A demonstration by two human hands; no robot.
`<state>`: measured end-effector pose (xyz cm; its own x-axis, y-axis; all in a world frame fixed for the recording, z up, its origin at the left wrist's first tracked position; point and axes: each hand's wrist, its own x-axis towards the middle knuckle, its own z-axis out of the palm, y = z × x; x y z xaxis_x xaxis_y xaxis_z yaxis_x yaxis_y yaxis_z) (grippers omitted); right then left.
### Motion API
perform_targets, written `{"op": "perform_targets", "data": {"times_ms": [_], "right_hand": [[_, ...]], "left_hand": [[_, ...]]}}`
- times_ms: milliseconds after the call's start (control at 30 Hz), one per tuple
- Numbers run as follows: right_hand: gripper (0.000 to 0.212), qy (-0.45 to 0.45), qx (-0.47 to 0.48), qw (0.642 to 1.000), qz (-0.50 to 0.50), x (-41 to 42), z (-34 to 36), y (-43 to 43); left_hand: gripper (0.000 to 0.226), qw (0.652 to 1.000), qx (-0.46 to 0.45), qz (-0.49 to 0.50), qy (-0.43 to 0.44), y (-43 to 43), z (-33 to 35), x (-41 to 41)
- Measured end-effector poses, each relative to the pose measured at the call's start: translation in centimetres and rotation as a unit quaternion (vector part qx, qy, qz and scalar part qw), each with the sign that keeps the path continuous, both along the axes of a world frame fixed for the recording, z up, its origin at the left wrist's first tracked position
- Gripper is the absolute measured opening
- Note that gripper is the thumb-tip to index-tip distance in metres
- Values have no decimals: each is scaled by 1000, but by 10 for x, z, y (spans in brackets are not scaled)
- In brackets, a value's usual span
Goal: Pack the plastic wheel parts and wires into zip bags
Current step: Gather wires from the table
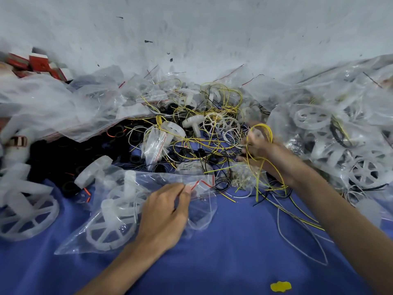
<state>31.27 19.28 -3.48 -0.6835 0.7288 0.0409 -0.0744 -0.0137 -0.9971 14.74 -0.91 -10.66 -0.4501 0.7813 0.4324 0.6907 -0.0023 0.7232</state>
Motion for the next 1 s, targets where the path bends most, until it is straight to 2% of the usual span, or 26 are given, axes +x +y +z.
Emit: {"op": "perform_targets", "data": {"times_ms": [67, 133, 167, 233, 267, 300, 367, 400, 500, 533, 567, 600, 633, 667, 700, 767, 800, 833, 867, 900, 933, 1000], "right_hand": [[52, -133, 116, 984, 8, 17, -4, -6], [53, -255, 194, 946, 47, 29, 0, -11], [51, -329, 243, 910, 73, 33, 3, -14], [40, -469, 367, 794, 118, 35, 11, -18], [36, -508, 408, 747, 136, 33, 15, -20], [32, -529, 410, 727, 153, 30, 18, -19], [26, -544, 355, 735, 195, 21, 24, -15], [23, -565, 344, 720, 210, 17, 28, -14], [32, -671, 340, 608, 256, 0, 38, -10], [33, -685, 328, 589, 275, -5, 41, -9], [30, -680, 323, 588, 294, -11, 47, -6], [25, -659, 320, 606, 311, -14, 55, 0], [22, -622, 315, 644, 314, -17, 64, 7], [22, -574, 306, 701, 293, -20, 73, 17], [24, -513, 307, 766, 236, -23, 81, 27], [26, -345, 310, 885, 45, -37, 91, 47], [26, -226, 278, 932, -60, -46, 93, 57], [29, -102, 201, 966, -130, -57, 94, 63], [37, 9, 102, 984, -149, -66, 94, 67], [52, 68, 18, 988, -135, -73, 92, 74], [63, 50, -28, 992, -114, -77, 87, 79], [67, -127, 15, 986, -107, -79, 73, 84]], "left_hand": [[53, 1000, -2, 1, 2, 0, 0, 0], [54, 1000, -3, 4, 8, 2, -1, 0], [54, 1000, -3, 5, 10, 2, -1, 0], [53, 1000, -1, 4, 15, 1, -1, 1], [53, 1000, 0, 3, 15, 1, -1, 1], [53, 1000, 1, 4, 14, 1, 0, 1], [54, 1000, 5, 4, 14, 1, 1, 2], [54, 1000, 6, 4, 16, 1, 1, 2], [56, 1000, 7, 2, 14, 0, 2, 2], [57, 1000, 4, 2, 12, 0, 2, 3], [58, 1000, 0, 3, 11, 0, 3, 2], [59, 1000, -3, 4, 11, 0, 3, 3], [59, 1000, -5, 4, 10, 0, 3, 2], [59, 1000, -7, 4, 7, 0, 3, 3], [57, 1000, -7, 5, 4, -1, 3, 3], [53, 1000, -6, 7, 0, -2, 4, 3], [52, 1000, -6, 6, -1, -2, 4, 3], [52, 1000, -8, 3, -2, -2, 4, 3], [50, 1000, -10, 1, -3, -2, 4, 3], [47, 1000, -12, 0, -4, -2, 3, 3], [45, 1000, -13, 1, -3, -2, 3, 2], [43, 1000, -14, 0, -4, -2, 2, 2]]}}
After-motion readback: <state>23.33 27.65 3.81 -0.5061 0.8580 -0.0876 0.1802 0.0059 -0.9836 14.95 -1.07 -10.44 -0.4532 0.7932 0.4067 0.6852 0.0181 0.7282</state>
